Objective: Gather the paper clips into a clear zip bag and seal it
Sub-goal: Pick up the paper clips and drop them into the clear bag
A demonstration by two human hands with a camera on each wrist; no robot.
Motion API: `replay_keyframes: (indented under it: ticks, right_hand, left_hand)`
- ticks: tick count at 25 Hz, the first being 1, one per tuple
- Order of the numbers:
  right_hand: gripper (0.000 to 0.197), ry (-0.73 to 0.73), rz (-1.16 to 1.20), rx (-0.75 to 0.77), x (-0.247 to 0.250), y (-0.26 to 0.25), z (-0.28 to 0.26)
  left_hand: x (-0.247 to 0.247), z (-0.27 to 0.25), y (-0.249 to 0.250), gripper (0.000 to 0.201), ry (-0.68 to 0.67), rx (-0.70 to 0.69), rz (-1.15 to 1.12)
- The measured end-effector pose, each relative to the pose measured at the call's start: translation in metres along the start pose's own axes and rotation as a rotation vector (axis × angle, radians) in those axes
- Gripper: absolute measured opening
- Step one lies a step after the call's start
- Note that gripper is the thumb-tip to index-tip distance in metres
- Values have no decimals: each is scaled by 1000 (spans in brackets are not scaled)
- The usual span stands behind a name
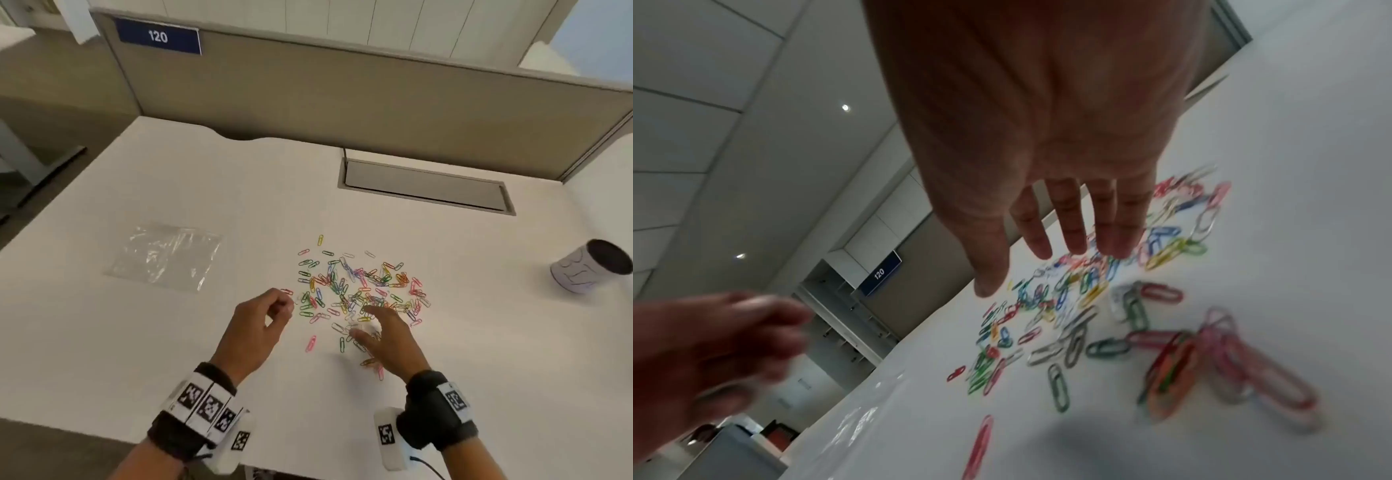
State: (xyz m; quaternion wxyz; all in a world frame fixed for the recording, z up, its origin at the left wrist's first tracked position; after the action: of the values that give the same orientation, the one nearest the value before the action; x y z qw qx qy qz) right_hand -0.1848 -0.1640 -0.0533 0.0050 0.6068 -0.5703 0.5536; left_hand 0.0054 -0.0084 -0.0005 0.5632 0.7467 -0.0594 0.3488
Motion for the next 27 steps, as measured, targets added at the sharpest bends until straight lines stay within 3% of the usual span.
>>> replay_keyframes:
  ticks: [3,5,8,11,16,21,24,27]
  right_hand:
    - [54,20,66,40,-15,-20,22]
    - [47,34,109,66,-25,-36,39]
    - [38,43,141,99,-39,-65,61]
    - [32,31,171,131,-52,-92,85]
    - [29,32,140,162,-73,-122,117]
    - [62,-55,6,93,-92,-136,142]
    - [57,-71,-37,52,-104,-141,151]
    - [44,-20,132,-56,-111,-140,153]
  left_hand:
    - [10,50,-30,13,59,-20,210]
    - [30,86,-62,19,109,175,137]
    - [54,106,-105,42,-18,390,340]
    - [52,101,-122,50,-125,441,503]
    - [22,79,-121,43,-99,215,595]
    - [18,77,-121,50,-85,195,554]
    - [21,78,-127,38,-85,151,517]
    - [22,77,-132,29,-60,77,416]
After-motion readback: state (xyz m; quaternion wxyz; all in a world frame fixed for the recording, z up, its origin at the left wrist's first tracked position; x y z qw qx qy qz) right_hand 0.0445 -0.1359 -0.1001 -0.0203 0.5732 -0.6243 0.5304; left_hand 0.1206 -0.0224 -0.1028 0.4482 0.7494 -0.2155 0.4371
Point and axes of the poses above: each hand's wrist, its own z-axis towards the middle knuckle, its own x-axis out of the back of the hand, y = z × x, the point moved 1 cm from there along z, towards the middle knuckle, and after that the axes turned 7 degrees about -y, right-handed, at the moved point
